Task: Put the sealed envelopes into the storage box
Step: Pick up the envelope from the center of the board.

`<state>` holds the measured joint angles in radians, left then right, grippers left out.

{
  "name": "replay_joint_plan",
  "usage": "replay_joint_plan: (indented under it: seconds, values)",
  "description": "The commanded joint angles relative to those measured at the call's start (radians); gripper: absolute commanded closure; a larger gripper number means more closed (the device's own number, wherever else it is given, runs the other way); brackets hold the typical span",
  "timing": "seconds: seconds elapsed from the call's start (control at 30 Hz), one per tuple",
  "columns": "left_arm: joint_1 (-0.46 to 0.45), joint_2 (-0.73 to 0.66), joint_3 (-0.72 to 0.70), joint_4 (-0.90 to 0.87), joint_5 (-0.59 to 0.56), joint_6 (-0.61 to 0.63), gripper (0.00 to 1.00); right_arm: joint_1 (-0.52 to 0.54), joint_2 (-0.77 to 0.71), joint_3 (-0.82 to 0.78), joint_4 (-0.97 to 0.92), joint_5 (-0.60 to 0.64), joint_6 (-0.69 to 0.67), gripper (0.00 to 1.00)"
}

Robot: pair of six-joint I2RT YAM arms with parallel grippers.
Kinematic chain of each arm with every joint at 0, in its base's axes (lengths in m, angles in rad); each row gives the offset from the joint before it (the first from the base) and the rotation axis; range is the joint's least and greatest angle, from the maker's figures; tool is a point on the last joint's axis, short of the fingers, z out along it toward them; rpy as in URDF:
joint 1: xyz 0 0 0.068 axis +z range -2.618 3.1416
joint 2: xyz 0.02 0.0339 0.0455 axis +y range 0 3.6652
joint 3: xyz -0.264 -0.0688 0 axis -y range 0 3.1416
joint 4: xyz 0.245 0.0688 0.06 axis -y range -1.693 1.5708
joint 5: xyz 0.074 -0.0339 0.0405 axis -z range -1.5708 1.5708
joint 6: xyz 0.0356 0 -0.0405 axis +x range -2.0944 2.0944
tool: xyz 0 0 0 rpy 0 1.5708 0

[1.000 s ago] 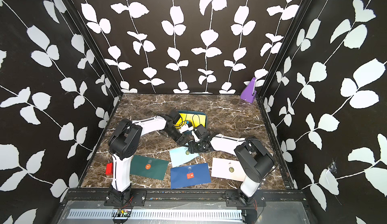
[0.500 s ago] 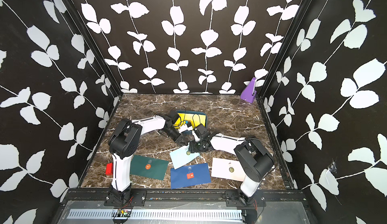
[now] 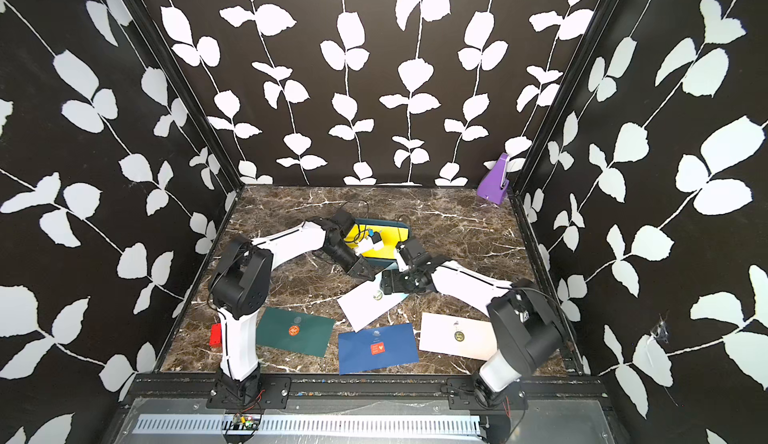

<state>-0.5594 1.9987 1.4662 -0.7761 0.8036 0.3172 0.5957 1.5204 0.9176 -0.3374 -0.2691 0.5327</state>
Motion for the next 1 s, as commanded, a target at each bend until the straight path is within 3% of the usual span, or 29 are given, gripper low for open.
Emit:
replay_joint_plan:
  seconds: [0.0,0.2,0.47,0.63,0.8,0.97]
  values:
    - [0.001,-0.072,0.025,-0.043,-0.004,-0.002,1.0,-0.042,-0.078,0.003,-0.065,0.01,-0.023,0.1]
    - [0.0,-0.129,0.046,-0.059,-0.023,-0.026,1.0,-0.134,-0.146,0.014,-0.093,0.034,-0.018,0.13]
    - [0.002,-0.203,0.107,-0.148,-0.032,-0.024,1.0,-0.178,-0.059,0.099,-0.004,0.126,0.104,0.4]
    - [0.002,-0.241,0.123,-0.17,-0.122,-0.028,1.0,-0.178,0.041,0.175,0.053,0.132,0.125,0.5]
    - [0.009,-0.258,0.191,-0.217,-0.292,-0.021,1.0,-0.18,0.152,0.264,0.047,0.163,0.133,0.59]
    - [0.032,-0.259,0.268,-0.253,-0.355,-0.007,1.0,-0.183,0.241,0.319,0.032,0.157,0.123,0.67]
